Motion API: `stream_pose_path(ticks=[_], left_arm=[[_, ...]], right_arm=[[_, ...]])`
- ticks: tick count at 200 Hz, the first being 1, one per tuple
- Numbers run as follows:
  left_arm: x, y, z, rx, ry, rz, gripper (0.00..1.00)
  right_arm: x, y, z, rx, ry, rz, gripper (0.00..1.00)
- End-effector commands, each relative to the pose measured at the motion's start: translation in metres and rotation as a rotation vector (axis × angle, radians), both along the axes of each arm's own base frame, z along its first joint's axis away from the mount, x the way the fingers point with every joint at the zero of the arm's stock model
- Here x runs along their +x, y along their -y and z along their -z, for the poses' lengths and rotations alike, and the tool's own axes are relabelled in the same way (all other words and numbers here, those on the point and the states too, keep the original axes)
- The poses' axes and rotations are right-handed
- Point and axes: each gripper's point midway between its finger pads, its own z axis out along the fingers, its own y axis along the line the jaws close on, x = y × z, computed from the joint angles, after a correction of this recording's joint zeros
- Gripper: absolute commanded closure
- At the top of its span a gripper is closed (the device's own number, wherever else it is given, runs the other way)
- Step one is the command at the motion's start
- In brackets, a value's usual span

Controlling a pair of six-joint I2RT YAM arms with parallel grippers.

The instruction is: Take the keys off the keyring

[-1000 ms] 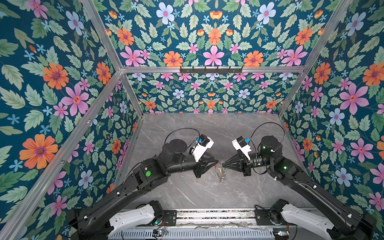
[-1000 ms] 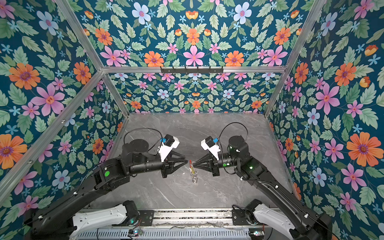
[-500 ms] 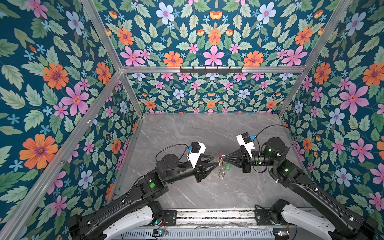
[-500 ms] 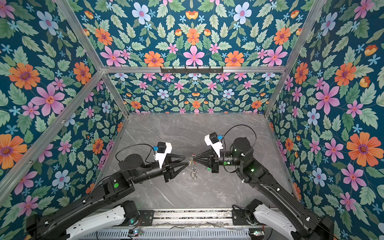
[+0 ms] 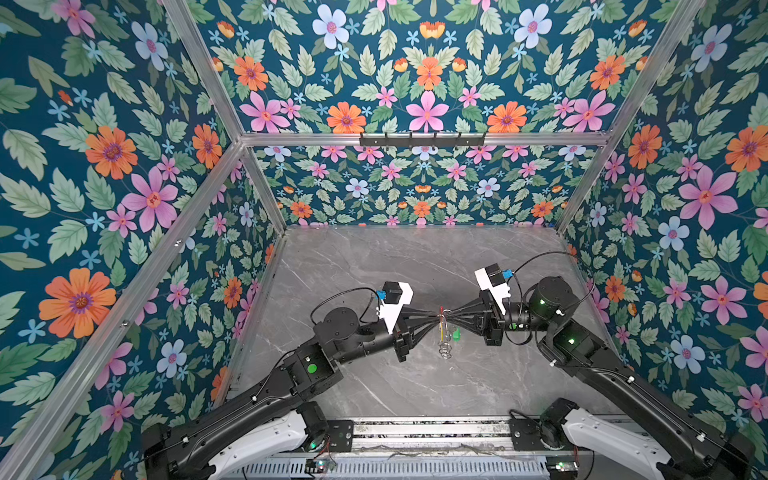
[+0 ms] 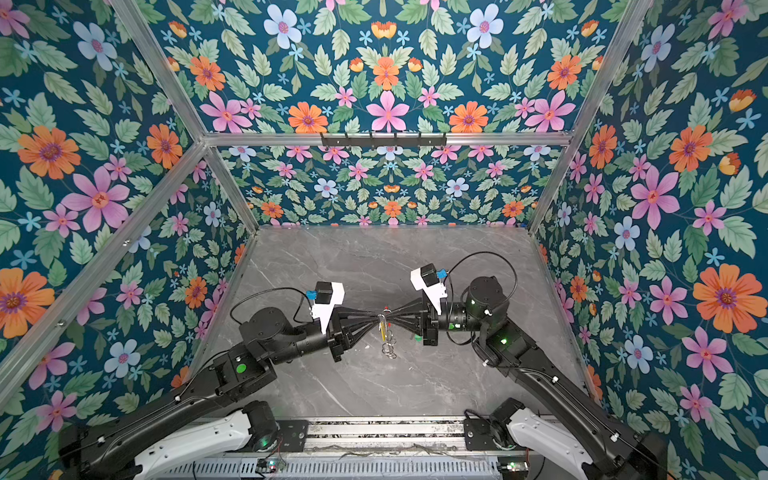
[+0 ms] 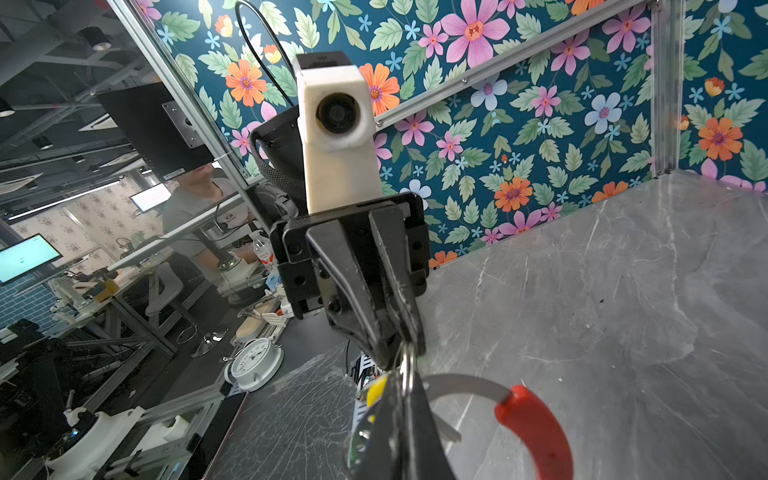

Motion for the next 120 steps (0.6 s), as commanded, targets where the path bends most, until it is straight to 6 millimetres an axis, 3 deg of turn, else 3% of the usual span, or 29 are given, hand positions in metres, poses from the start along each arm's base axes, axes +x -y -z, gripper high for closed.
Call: stream_pose_path(ticks=[1,49,120], left_arm=[[-0.005,0.001,-0.013,-0.042,0.027,0.029,0.92],[-0.008,0.006,-0.011,-0.037,0.003,0.06,1.0],[-0.019,0.012,-0.006,-0.06,-0.03,0.144,1.0]], right_arm=[[-0.005,0.0,-0.011,0.034,0.04,-0.021,1.0],[-0.004,0.001,-0.013,0.047,0.053,-0.011,1.0],[0.002,0.004,-0.021,0.09,0.072,0.039,1.0]])
